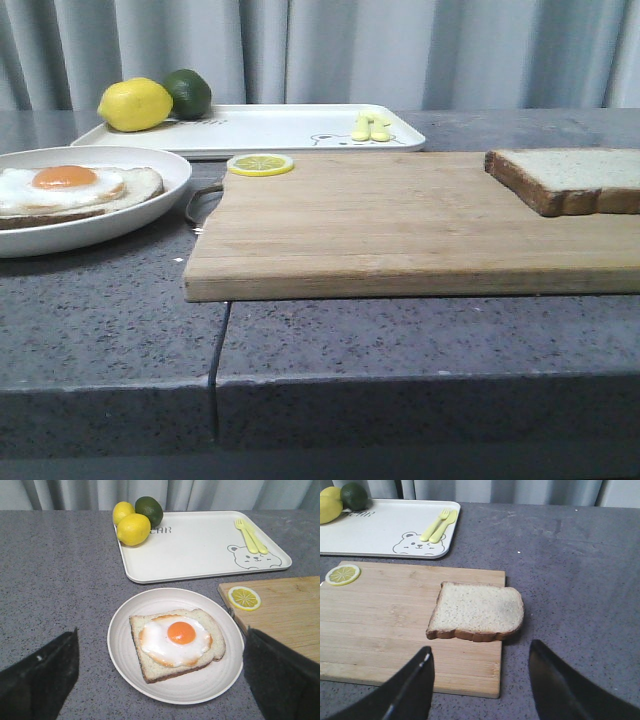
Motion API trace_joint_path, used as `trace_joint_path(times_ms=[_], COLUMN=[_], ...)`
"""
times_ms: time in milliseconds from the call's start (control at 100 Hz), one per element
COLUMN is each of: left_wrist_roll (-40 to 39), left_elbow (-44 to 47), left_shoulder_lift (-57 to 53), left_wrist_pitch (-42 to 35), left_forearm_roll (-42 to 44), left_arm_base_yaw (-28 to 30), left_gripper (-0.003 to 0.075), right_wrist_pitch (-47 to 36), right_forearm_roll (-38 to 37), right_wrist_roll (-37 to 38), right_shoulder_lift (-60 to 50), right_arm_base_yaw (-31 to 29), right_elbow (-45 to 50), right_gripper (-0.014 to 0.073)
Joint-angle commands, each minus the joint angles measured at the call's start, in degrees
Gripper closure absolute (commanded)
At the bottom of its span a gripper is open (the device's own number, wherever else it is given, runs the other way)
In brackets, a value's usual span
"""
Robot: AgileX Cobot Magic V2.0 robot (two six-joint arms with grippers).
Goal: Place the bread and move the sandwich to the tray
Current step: 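Grasp the white bread slice edge with the right gripper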
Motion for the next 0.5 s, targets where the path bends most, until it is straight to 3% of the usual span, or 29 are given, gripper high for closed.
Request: trace_joint_path(times_ms=[0, 490], left_wrist_roll=[-0.5, -0.5], left_elbow=[-1.7, -1.7], left_shoulder_lift=[0.7, 0.7], left_wrist_pitch=[-4.4, -4.4], left_forearm_roll=[-0.3, -0.3], left_arm_base_yaw=[-0.4, -0.4], left_gripper=[0.0102, 0.0102], right_wrist_pitch=[-4.7, -5.2], right_forearm_roll=[0.4, 1.0], right_wrist_roll=[-0.5, -0.1], right_shoulder_lift=[1.0, 1.0], right_arm_base_yaw=[0.0, 0.0], right_elbow=[-1.8, -1.8], right_gripper=[0.0160, 0.0166])
